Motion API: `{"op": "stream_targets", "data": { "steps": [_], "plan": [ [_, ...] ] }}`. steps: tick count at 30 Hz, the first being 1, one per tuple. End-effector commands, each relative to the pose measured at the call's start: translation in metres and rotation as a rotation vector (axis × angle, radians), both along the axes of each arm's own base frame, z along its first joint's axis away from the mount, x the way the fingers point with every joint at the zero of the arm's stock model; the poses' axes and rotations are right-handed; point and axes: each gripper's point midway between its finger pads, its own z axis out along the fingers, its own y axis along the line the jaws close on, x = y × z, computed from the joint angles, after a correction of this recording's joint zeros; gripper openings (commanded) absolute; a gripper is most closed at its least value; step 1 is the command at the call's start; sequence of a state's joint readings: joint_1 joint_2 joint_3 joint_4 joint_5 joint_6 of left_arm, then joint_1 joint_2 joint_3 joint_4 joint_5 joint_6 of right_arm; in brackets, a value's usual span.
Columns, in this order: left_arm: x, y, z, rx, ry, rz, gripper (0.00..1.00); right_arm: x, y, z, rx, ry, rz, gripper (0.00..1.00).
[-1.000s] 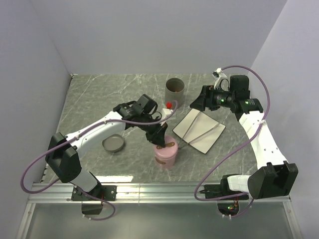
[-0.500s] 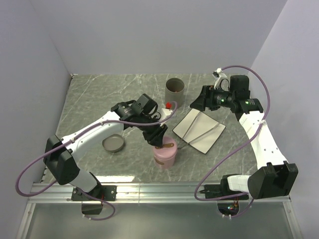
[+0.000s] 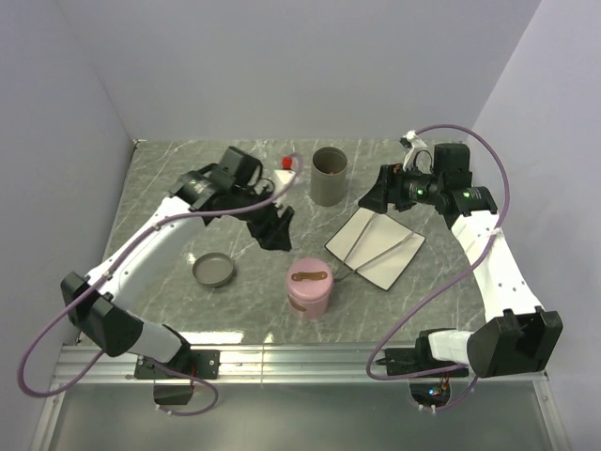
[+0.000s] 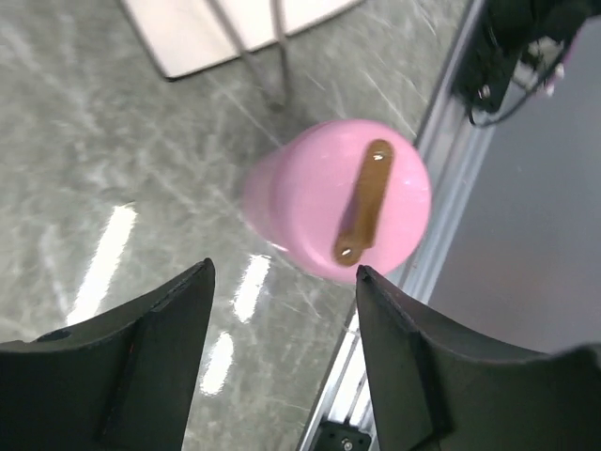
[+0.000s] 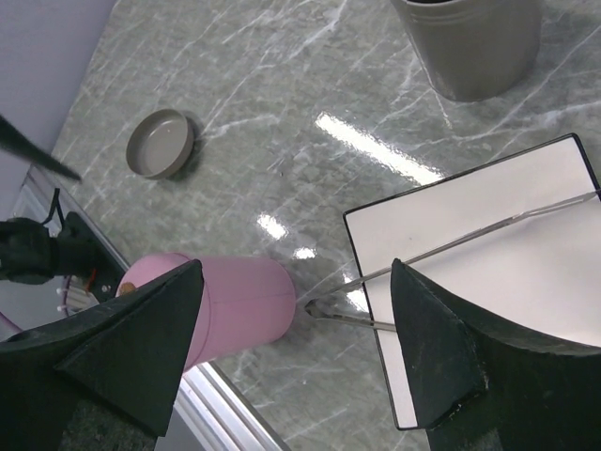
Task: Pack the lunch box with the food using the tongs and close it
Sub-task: Move the packing box to the center of the board, then pick up the box lid from the center of the board.
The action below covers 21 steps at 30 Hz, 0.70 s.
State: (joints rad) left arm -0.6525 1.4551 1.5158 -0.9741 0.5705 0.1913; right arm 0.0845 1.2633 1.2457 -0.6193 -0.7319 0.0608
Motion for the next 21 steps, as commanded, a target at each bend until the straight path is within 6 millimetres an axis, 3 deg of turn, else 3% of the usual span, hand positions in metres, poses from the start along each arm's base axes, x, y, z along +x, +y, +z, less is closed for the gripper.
{"op": "stream_targets", "data": {
  "steps": [1,3,4,6,9,11,16,21],
  "plan": [
    [0.008,0.028,0.017,-0.070,-0.018,0.045,0.68,-0.003,-0.002,0.029,-0.012,-0.103,0.027,0.87],
    [0.014,0.047,0.012,-0.042,-0.046,0.068,0.68,-0.003,-0.004,0.027,-0.026,-0.099,0.014,0.88],
    [0.020,0.067,0.004,-0.010,-0.033,0.113,0.68,-0.004,-0.005,0.027,-0.029,-0.096,0.012,0.88],
    [0.022,0.095,-0.017,0.060,-0.049,0.123,0.68,-0.004,-0.007,0.024,-0.058,-0.111,0.025,0.88],
    [0.026,0.152,-0.054,0.195,-0.026,0.190,0.68,-0.004,-0.009,0.022,-0.079,-0.116,0.024,0.88],
    [0.018,0.177,-0.080,0.294,-0.022,0.175,0.67,-0.002,-0.011,0.019,-0.091,-0.114,0.018,0.90],
    [0.001,0.203,-0.123,0.408,0.004,0.138,0.67,-0.003,-0.009,0.017,-0.091,-0.103,0.035,0.99],
    [0.003,0.211,-0.145,0.455,-0.038,0.108,0.66,-0.006,-0.009,0.017,-0.093,-0.100,0.045,1.00]
  ]
}}
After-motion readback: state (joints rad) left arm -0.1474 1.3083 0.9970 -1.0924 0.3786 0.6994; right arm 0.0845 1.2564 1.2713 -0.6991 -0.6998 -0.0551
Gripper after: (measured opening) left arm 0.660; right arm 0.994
